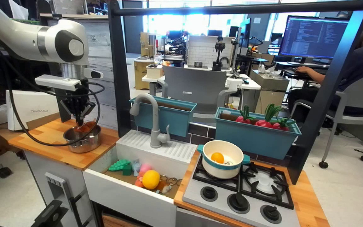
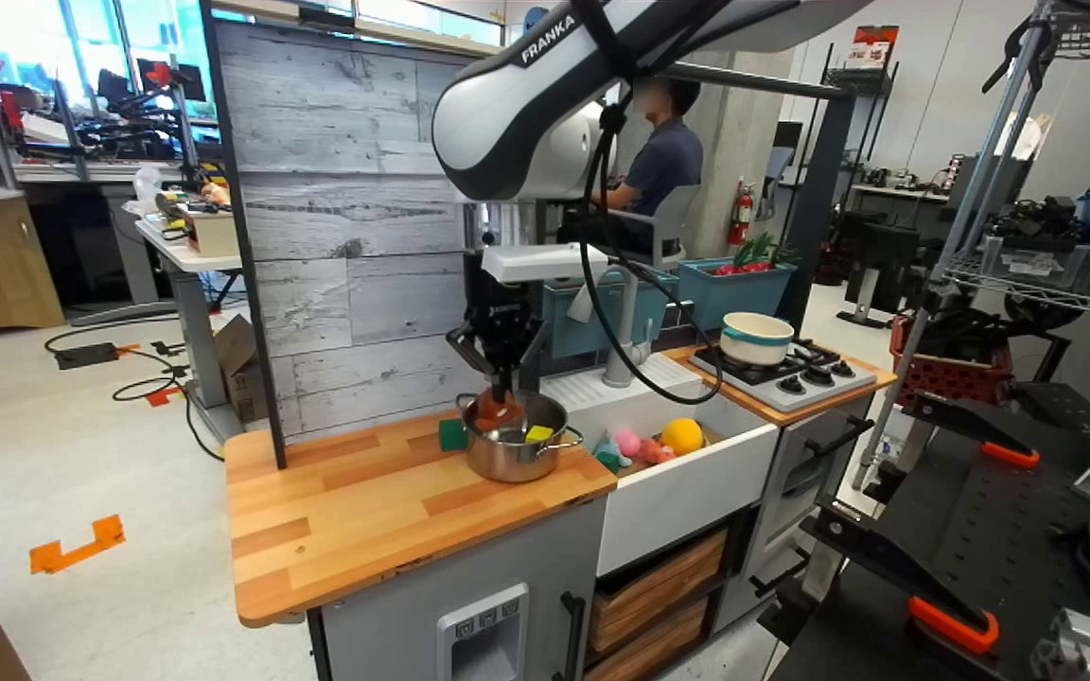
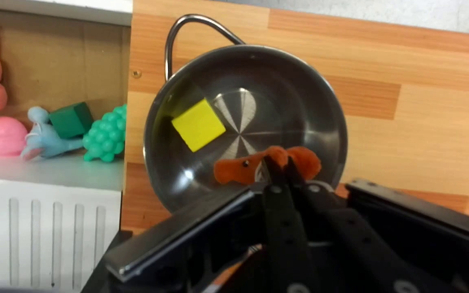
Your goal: Remove the plush toy from the silver pot.
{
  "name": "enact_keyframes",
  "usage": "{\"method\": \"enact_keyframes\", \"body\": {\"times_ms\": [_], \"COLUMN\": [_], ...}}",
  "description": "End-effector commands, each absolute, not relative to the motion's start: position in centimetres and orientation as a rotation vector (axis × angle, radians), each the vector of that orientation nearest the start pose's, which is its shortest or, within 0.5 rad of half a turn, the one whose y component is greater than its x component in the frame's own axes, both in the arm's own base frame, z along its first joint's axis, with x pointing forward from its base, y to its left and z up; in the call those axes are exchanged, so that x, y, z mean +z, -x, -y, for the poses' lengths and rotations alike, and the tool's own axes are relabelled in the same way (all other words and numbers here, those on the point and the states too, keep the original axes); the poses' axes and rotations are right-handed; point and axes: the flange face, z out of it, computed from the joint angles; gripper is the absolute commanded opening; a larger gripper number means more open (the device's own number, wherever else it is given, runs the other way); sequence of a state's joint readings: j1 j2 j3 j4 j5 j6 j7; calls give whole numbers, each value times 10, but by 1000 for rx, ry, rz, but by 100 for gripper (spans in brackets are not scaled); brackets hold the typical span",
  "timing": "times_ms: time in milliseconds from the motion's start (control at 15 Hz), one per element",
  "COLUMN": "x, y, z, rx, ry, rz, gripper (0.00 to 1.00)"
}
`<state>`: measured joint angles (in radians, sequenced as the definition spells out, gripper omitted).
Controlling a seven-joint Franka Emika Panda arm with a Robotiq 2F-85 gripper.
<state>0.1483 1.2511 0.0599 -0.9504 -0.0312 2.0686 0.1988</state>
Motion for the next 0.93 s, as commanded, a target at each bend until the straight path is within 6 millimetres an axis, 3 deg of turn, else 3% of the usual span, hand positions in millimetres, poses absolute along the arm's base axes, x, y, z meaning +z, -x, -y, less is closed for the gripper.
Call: {"method": "enact_keyframes", "body": {"times_ms": [0,333,867], "x": [116,147,133], "y": [-739,-720,-685], "z": [-143,-152,-220], "rx": [75,-64,4], "ry": [3098,3076,3062], "rz": [43,147,465], "gripper": [1,1,1]}}
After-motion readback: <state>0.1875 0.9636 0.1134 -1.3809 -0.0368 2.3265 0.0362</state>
